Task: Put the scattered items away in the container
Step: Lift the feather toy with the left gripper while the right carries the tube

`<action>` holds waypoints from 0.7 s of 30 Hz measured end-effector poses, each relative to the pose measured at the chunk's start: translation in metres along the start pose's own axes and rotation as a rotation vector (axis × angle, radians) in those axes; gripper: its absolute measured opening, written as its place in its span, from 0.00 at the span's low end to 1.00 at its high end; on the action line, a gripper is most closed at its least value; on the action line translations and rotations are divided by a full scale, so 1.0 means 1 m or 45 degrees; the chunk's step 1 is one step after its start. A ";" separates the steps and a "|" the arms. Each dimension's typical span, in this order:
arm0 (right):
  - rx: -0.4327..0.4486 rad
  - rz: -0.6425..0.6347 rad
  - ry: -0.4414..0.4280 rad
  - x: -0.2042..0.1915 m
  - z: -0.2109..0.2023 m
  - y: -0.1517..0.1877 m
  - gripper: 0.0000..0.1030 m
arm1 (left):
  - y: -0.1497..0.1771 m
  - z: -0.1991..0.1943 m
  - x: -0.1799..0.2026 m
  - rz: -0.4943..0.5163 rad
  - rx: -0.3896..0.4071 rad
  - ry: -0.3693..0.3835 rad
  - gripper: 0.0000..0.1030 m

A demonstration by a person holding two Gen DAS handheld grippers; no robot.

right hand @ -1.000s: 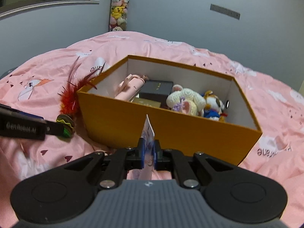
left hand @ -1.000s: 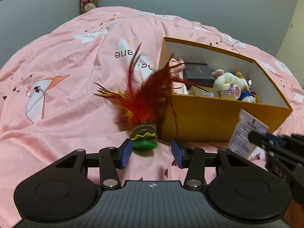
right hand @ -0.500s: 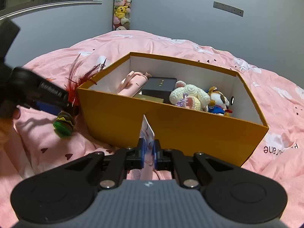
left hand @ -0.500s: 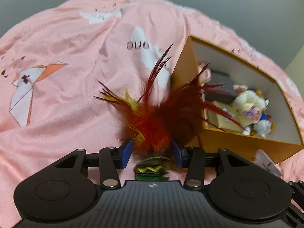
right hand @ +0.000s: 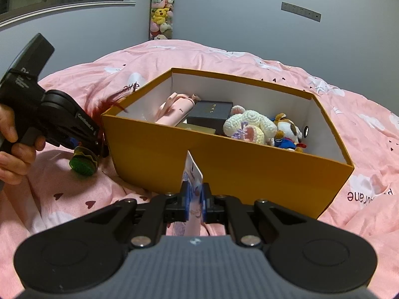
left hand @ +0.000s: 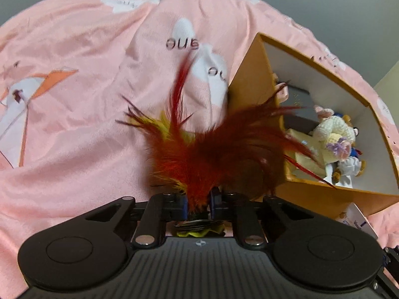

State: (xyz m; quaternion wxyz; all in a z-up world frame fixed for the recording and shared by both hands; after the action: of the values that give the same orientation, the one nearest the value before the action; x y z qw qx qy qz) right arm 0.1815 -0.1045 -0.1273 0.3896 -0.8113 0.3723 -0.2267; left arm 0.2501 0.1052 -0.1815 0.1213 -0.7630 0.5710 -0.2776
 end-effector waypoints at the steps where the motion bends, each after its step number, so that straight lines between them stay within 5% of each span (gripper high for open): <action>1: 0.000 0.004 0.001 0.001 -0.001 0.000 0.09 | -0.001 -0.004 0.001 0.012 0.018 0.003 0.15; 21: 0.102 0.134 -0.018 0.026 -0.056 -0.033 0.09 | -0.008 -0.115 0.075 0.268 0.339 0.123 0.15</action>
State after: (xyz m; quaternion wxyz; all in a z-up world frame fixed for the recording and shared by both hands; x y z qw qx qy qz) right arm 0.1751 -0.1373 -0.0657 0.4358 -0.7759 0.4023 -0.2150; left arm 0.2067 0.0523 -0.0626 0.2221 -0.6620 0.6111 -0.3728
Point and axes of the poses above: each gripper's, at about its wrist camera, not at the fingertips, and z roughly the way its jaws point, x to its right, y to its underside, the point moved 10 cm from there along z, roughly the way its jaws point, and after that the axes turned 1 degree about x, right-handed, at the moved point
